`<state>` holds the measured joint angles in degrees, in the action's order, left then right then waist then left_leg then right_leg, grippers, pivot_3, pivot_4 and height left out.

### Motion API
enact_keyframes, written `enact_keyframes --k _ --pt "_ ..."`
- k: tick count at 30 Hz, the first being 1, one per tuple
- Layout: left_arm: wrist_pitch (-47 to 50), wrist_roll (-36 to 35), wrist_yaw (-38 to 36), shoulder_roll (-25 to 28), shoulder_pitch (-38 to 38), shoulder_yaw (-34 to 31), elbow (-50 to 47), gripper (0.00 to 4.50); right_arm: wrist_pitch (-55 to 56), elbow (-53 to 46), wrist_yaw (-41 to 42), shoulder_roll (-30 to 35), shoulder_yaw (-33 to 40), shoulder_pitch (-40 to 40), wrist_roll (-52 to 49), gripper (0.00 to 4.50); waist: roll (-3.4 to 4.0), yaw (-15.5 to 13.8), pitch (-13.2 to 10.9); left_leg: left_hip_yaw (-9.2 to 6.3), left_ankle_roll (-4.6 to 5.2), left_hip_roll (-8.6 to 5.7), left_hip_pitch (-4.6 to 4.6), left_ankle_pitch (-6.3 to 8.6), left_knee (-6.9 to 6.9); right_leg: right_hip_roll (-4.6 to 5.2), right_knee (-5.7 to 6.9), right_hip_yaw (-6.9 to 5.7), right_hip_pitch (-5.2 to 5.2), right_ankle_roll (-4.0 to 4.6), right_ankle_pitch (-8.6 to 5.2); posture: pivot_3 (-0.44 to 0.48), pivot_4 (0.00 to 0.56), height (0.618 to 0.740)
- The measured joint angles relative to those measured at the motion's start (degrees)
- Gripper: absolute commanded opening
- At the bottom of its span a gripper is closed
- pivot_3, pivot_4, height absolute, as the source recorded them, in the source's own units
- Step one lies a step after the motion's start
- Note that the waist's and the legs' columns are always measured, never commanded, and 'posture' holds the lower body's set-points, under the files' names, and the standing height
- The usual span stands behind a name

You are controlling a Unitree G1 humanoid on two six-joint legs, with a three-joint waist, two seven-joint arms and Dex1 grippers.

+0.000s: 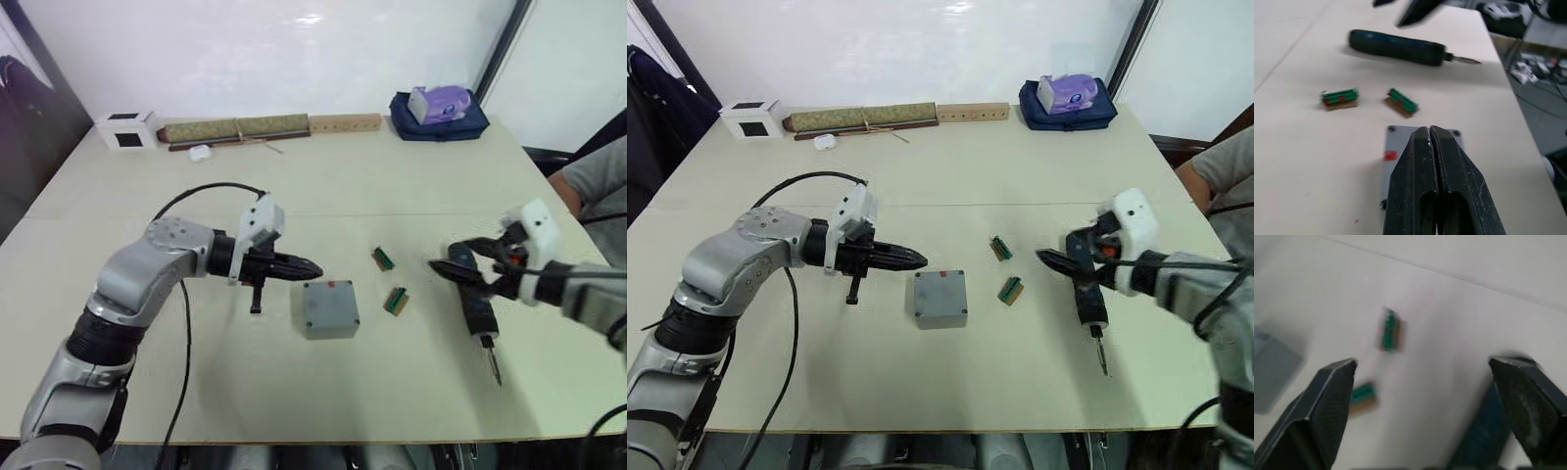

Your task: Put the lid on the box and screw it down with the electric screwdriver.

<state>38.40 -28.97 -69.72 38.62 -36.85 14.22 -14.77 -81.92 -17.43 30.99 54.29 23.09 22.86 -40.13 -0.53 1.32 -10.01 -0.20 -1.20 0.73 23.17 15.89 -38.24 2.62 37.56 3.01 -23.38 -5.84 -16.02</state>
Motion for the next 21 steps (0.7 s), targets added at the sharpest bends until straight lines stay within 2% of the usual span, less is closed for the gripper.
enact_keyframes --k 3,7,15,21 --pt "-3.3 2.43 -1.21 -0.21 -0.2 2.02 0.05 0.0 -8.84 7.6 -0.03 7.94 -4.22 3.49 -0.52 4.41 0.03 -0.54 0.01 0.0 0.0 0.0 0.06 0.0 0.03 -0.04 -0.04 -0.09 0.01 0.06 -0.03 0.0 0.15 0.74" --pt "-6.03 4.7 -1.19 -2.56 -2.14 3.55 0.59 0.0 -10.19 10.93 5.49 13.06 -14.01 4.88 -4.39 4.41 0.03 -0.56 0.01 -0.01 0.0 -0.02 0.17 0.0 0.0 0.03 -0.11 -0.06 -0.06 0.02 -0.02 0.0 0.15 0.74" --pt "-6.33 5.74 0.67 -5.39 -1.54 4.83 -0.32 0.0 -8.44 14.72 11.62 14.25 -26.71 8.02 -3.31 4.41 0.03 -0.49 0.01 -0.04 0.01 0.0 0.17 0.0 -0.02 0.01 -0.09 -0.04 -0.08 0.0 -0.01 0.0 0.15 0.74" --pt "-3.64 5.02 2.73 -3.58 1.29 4.38 -4.38 0.0 -5.82 18.24 13.36 11.68 -34.96 12.29 0.83 4.41 0.03 -0.33 0.01 -0.07 0.0 0.03 0.15 0.0 -0.02 -0.04 -0.07 -0.05 -0.09 0.0 -0.01 0.0 0.15 0.74"
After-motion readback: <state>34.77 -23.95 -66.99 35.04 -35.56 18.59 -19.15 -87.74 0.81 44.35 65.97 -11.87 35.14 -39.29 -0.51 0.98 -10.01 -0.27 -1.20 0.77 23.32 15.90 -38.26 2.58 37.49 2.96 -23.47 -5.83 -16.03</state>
